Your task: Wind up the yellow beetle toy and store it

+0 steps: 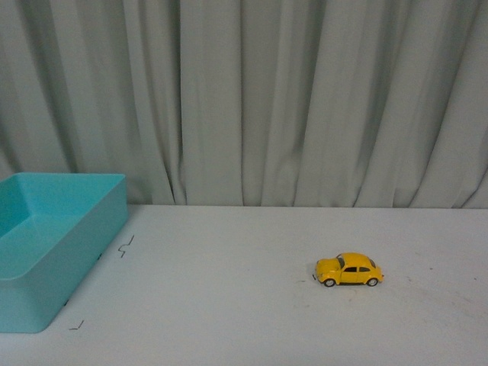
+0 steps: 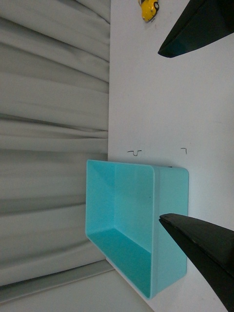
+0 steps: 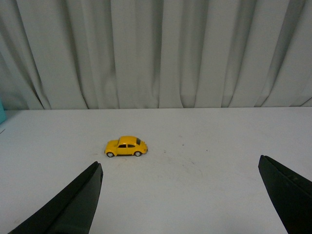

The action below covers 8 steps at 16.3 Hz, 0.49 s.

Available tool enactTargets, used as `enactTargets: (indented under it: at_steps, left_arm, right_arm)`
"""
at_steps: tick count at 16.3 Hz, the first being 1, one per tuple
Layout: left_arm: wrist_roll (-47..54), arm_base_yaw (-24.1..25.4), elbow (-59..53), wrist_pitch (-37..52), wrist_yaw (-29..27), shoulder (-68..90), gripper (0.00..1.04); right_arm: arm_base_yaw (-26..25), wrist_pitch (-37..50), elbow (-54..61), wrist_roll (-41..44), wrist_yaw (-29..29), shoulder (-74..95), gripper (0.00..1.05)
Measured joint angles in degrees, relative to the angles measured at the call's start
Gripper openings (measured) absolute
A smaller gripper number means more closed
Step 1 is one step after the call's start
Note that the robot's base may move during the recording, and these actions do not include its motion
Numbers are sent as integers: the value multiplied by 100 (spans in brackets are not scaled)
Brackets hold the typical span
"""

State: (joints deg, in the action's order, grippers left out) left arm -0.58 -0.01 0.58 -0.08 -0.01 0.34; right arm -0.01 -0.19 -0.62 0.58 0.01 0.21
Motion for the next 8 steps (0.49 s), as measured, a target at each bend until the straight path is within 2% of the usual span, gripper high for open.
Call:
enactTargets:
  at_steps: [8]
  left_arm:
    - [0,0,0,-2,0,0,98]
  right_arm:
    - [0,0,0,2,0,0,98]
